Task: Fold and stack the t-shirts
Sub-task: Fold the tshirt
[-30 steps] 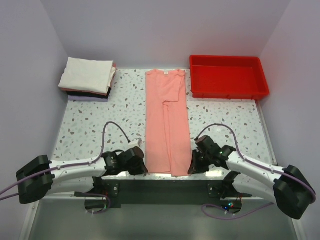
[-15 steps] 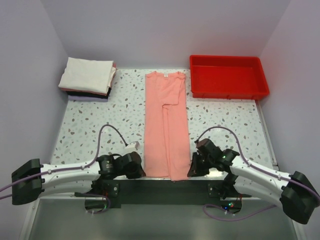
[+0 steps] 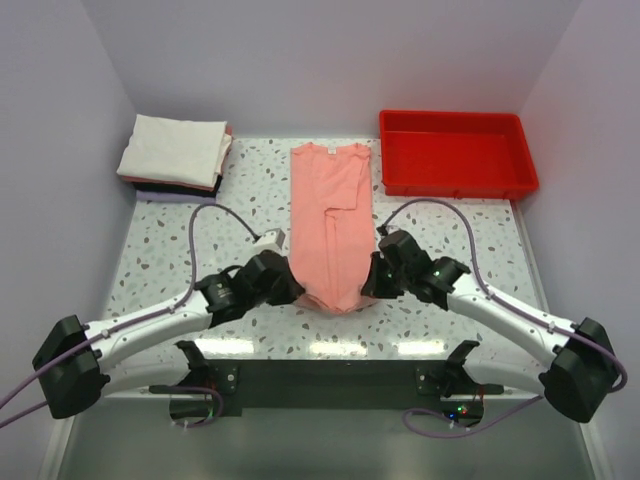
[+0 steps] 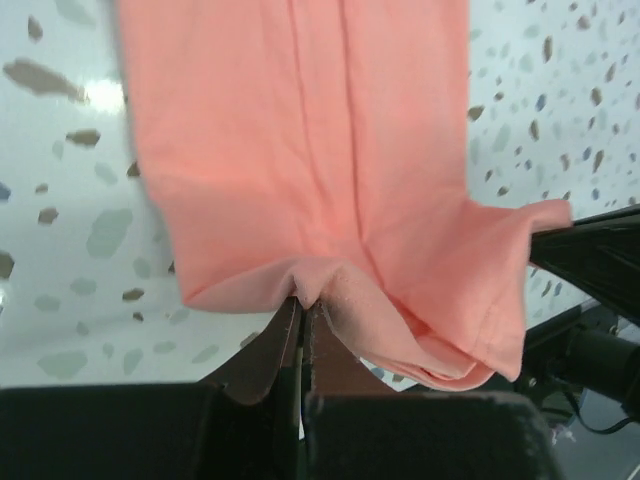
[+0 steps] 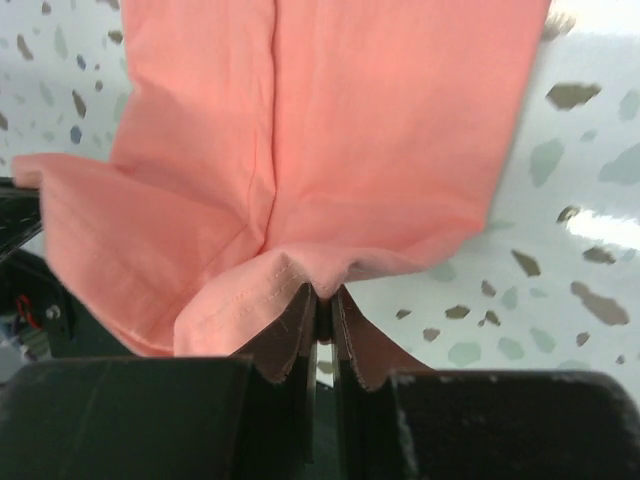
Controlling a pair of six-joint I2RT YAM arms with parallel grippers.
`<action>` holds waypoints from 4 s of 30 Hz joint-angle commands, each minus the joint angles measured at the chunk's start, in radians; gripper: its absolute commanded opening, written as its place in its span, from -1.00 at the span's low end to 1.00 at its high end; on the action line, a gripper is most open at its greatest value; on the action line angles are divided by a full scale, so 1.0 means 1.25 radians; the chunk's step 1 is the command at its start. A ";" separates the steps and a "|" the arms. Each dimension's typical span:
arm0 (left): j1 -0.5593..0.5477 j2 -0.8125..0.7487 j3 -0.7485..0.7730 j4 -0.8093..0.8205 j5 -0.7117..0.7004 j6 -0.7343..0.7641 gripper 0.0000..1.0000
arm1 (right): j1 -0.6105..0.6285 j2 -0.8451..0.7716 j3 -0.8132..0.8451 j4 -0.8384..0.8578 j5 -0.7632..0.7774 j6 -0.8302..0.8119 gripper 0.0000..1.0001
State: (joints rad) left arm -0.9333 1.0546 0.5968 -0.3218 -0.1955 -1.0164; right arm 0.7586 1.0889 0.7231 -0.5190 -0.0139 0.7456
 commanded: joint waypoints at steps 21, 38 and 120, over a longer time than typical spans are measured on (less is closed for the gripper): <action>0.299 0.318 0.326 0.169 0.094 0.263 -1.00 | -0.196 0.301 0.339 0.117 0.085 -0.187 -0.87; 0.377 0.501 0.423 0.185 0.153 0.289 -1.00 | -0.271 0.509 0.461 0.138 0.012 -0.201 -0.87; 0.367 0.393 0.027 0.311 0.284 0.198 -0.59 | -0.305 0.249 0.056 0.133 -0.140 -0.120 0.98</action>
State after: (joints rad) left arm -0.4717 1.5124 0.6125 0.0292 0.1688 -0.7750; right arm 0.3767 1.4178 0.7986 -0.3801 -0.1570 0.5911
